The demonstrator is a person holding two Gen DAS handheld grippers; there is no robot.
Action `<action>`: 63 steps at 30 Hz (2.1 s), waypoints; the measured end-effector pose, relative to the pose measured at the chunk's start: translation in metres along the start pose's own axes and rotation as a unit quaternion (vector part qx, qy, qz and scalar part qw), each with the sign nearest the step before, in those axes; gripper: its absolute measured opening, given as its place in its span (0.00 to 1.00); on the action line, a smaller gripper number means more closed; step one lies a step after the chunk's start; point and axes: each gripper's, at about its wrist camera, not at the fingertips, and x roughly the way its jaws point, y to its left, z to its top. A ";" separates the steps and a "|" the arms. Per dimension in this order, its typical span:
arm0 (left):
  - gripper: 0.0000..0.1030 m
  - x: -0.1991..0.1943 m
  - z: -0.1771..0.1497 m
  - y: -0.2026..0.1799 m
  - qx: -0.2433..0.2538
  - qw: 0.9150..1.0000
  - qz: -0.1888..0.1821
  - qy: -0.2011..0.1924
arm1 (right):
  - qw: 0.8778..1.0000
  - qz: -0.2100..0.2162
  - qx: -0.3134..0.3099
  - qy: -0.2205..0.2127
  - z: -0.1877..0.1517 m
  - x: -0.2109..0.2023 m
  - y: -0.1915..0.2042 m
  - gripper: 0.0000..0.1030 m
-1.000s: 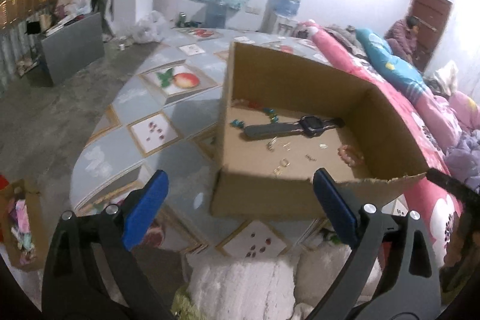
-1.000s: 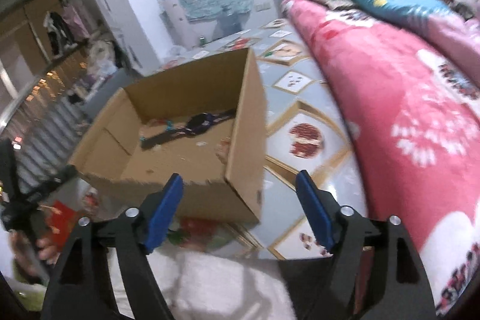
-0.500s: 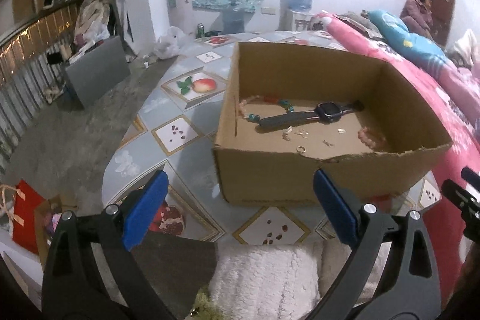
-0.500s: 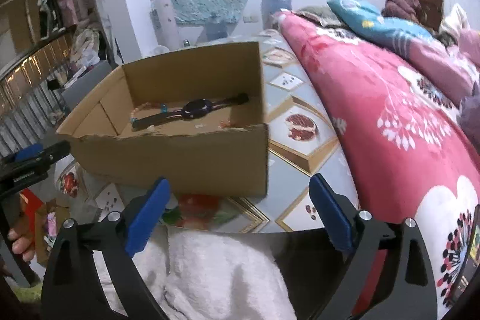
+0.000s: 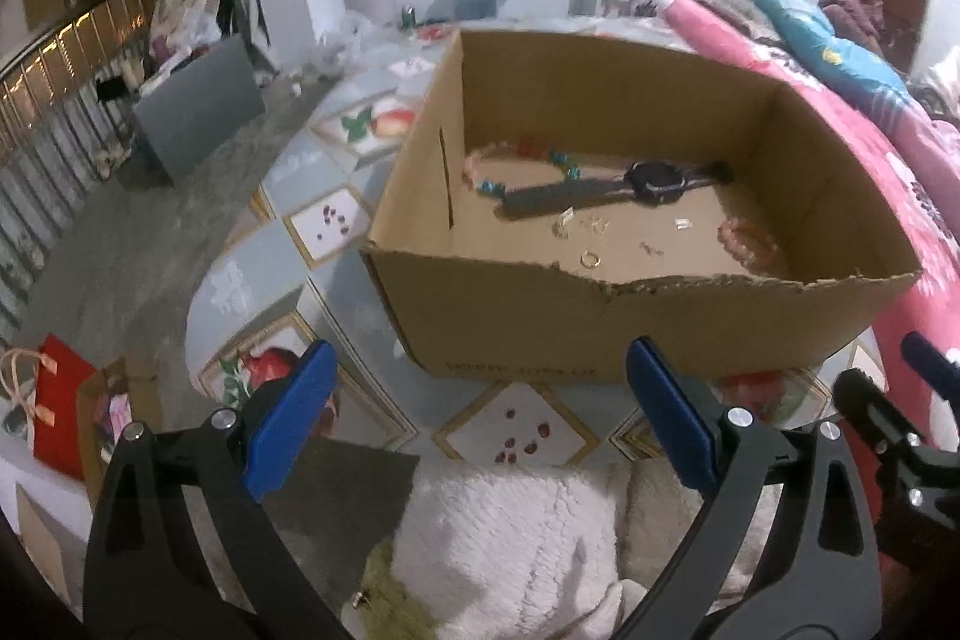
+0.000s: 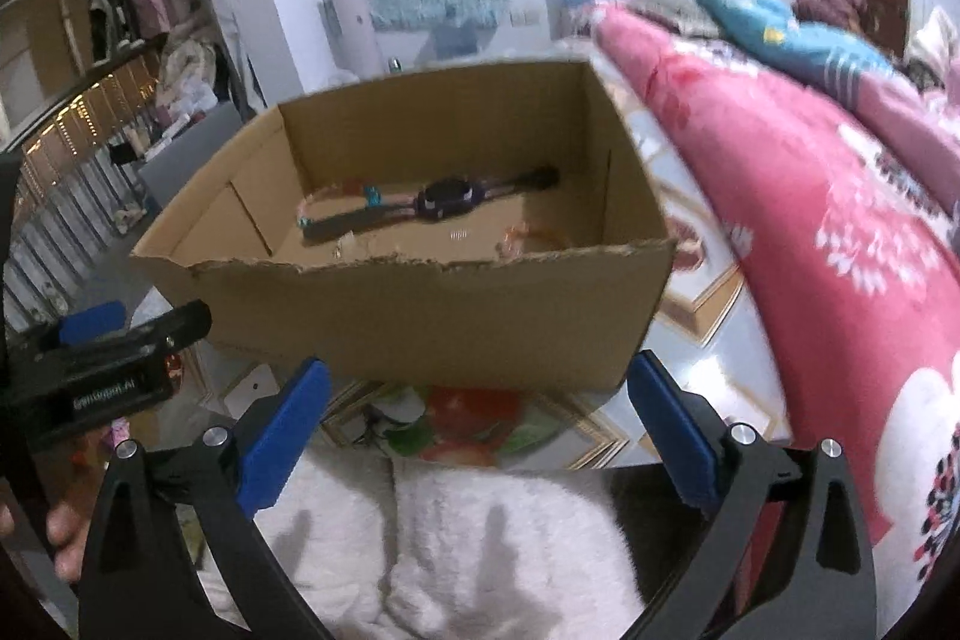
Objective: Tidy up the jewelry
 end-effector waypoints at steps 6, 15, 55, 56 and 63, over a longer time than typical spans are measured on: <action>0.91 0.010 -0.002 -0.008 -0.002 1.000 0.002 0.027 | 0.999 0.000 0.016 0.034 0.005 0.017 0.004 0.94; 0.91 0.012 -0.002 -0.019 0.016 0.999 -0.003 0.033 | 0.999 -0.027 0.017 0.040 0.009 0.023 0.003 0.94; 0.91 0.029 0.000 -0.027 0.026 0.998 0.011 0.061 | 0.996 -0.062 0.014 0.058 0.010 0.037 -0.002 0.94; 0.91 0.029 0.000 -0.027 0.027 0.998 0.011 0.061 | 0.996 -0.062 0.014 0.059 0.010 0.037 -0.003 0.94; 0.91 0.029 0.000 -0.028 0.026 0.998 0.011 0.062 | 0.996 -0.062 0.016 0.062 0.009 0.039 -0.004 0.94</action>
